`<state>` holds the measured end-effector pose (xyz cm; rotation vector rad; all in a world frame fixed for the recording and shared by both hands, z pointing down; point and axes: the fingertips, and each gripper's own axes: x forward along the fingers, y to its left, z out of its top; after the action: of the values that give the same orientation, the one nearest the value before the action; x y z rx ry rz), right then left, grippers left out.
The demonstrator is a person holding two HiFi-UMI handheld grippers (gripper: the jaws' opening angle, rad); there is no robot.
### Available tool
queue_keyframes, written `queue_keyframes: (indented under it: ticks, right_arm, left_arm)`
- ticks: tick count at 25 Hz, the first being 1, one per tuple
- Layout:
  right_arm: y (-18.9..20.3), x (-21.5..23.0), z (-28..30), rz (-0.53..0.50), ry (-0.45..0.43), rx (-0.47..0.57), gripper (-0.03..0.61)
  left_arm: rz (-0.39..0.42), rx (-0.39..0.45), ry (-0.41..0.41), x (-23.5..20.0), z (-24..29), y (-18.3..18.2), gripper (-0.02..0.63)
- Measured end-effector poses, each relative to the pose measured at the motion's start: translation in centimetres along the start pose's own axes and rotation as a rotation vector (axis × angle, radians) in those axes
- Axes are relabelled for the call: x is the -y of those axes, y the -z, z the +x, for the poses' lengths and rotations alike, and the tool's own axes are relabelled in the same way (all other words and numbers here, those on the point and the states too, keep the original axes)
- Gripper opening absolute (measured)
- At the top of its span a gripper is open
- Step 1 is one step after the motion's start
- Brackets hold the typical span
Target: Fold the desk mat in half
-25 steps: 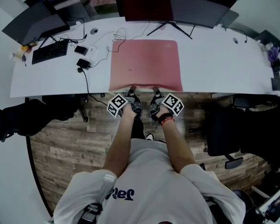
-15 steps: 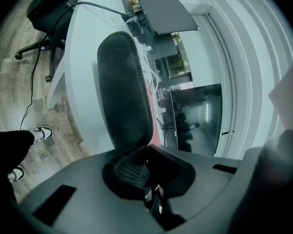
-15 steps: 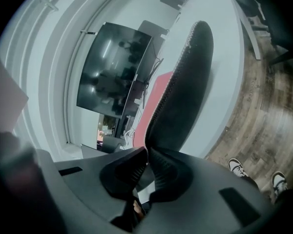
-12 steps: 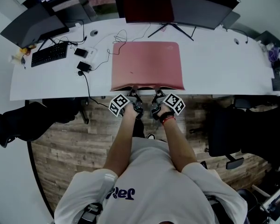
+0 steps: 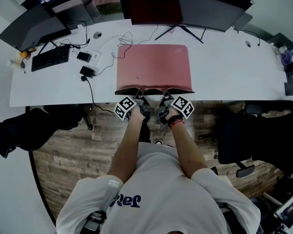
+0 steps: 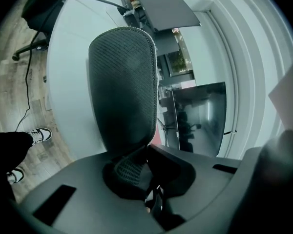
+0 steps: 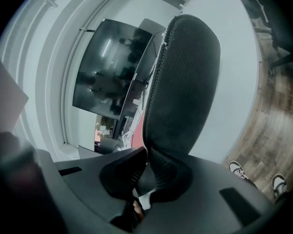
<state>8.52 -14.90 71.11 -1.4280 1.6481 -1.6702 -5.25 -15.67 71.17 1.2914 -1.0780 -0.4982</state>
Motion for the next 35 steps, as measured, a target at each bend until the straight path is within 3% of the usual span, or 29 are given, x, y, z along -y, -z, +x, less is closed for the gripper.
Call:
queue_keyframes:
  ticks: [35]
  right_arm:
    - [-3.7,-2.1,5.5,0.045,0.028,0.039,0.041]
  left_arm:
    - [-0.011,-0.053,-0.034,2.1,5.8,-3.7,0.032]
